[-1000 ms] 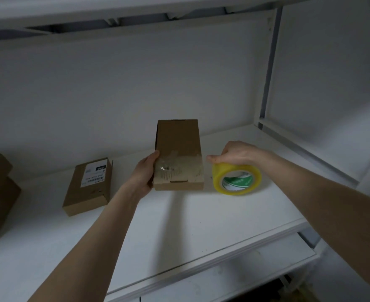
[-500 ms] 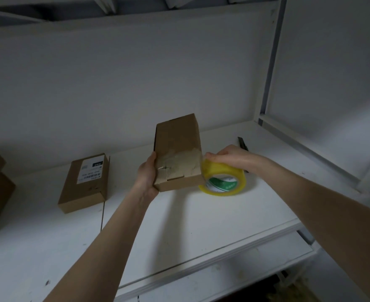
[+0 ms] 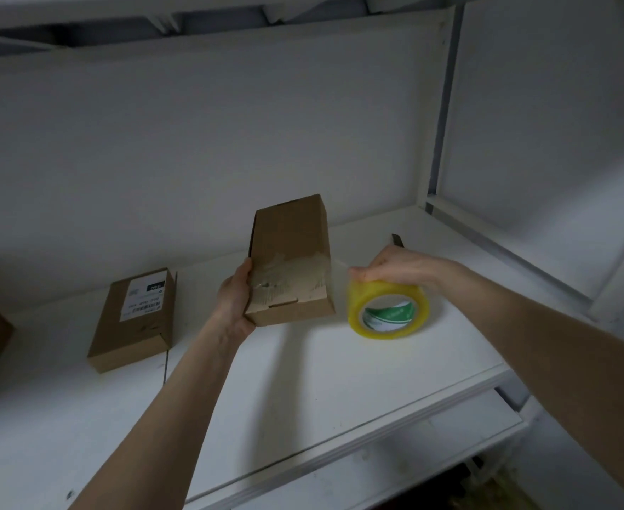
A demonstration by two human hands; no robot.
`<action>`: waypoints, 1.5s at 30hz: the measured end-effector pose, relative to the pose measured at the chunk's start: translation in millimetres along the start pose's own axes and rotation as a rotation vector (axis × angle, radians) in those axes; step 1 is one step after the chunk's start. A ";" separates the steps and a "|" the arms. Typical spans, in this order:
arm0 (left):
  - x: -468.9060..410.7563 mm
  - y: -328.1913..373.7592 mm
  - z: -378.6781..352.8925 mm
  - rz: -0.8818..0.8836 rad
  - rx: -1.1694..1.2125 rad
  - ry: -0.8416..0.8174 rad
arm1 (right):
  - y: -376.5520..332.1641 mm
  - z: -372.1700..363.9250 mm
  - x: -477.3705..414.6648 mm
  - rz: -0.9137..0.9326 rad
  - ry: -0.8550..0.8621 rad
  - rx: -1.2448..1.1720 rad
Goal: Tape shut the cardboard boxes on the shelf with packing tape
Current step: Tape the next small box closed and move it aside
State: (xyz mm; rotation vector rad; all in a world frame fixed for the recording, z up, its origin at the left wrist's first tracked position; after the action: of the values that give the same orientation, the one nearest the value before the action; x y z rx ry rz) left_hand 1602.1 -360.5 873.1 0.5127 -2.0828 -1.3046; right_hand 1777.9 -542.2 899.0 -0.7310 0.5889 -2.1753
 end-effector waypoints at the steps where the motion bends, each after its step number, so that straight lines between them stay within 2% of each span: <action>1: 2.6 -3.9 -4.2 0.029 0.042 -0.027 | -1.7 -2.9 -0.2 0.013 0.008 -0.021; 9: 6.3 -38.4 -24.6 0.185 0.304 -0.117 | -21.9 -18.1 -2.4 0.090 -0.006 -0.228; 11: 4.5 -39.0 -26.2 0.174 0.187 -0.088 | -28.2 -14.4 -2.7 0.092 0.030 -0.283; 13: 0.5 -32.9 -28.3 0.078 -0.061 -0.020 | -35.2 -5.5 -3.2 0.087 0.089 -0.283; 15: -1.3 -18.4 -33.1 -0.036 -0.317 0.093 | -40.9 4.6 -3.9 0.061 0.140 -0.214; 17: -1.0 -6.3 -42.1 -0.100 -0.434 0.118 | -43.9 11.1 -5.6 0.018 0.175 -0.074; 21: -7.8 -8.5 -48.6 0.026 -0.536 -0.019 | -49.9 18.6 -9.9 -0.038 0.210 0.100; 24: -9.9 -21.8 -43.7 0.174 -0.388 -0.163 | -59.7 17.0 -6.8 -0.043 0.206 0.205; 26: -9.9 -24.3 -44.2 0.208 -0.430 -0.220 | -65.9 7.9 -4.9 -0.046 0.181 0.291; 28: -10.3 -24.2 -45.8 0.214 -0.598 -0.235 | -70.9 -7.4 -5.1 -0.044 0.134 0.397; 31: -17.2 -21.1 -40.6 0.170 -0.743 -0.117 | -76.1 -28.6 -7.3 -0.032 0.080 0.435; 33: -17.9 -20.4 -40.7 0.120 -0.775 -0.101 | -78.3 -32.9 -7.3 -0.014 0.057 0.414; 39: -23.0 -16.3 -40.6 -0.035 -0.886 -0.017 | -56.7 -30.2 -4.7 0.059 -0.115 0.147; 45: -23.5 -6.0 -36.7 -0.082 -0.791 0.016 | -40.2 -14.8 10.0 0.127 -0.024 -0.123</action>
State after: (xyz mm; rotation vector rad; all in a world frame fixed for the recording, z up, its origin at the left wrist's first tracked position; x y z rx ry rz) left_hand 1644.3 -372.8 872.3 0.2453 -1.3658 -1.9975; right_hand 1742.1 -522.8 915.7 -0.7627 0.7419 -2.0247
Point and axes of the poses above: each hand's wrist, its own x-axis away from the middle knuckle, its own z-axis out of the back of the hand, y = z × x, the point moved 7 cm from there along -x, towards the middle knuckle, and after that the axes turned 5 degrees about -y, right-handed, at the moved point
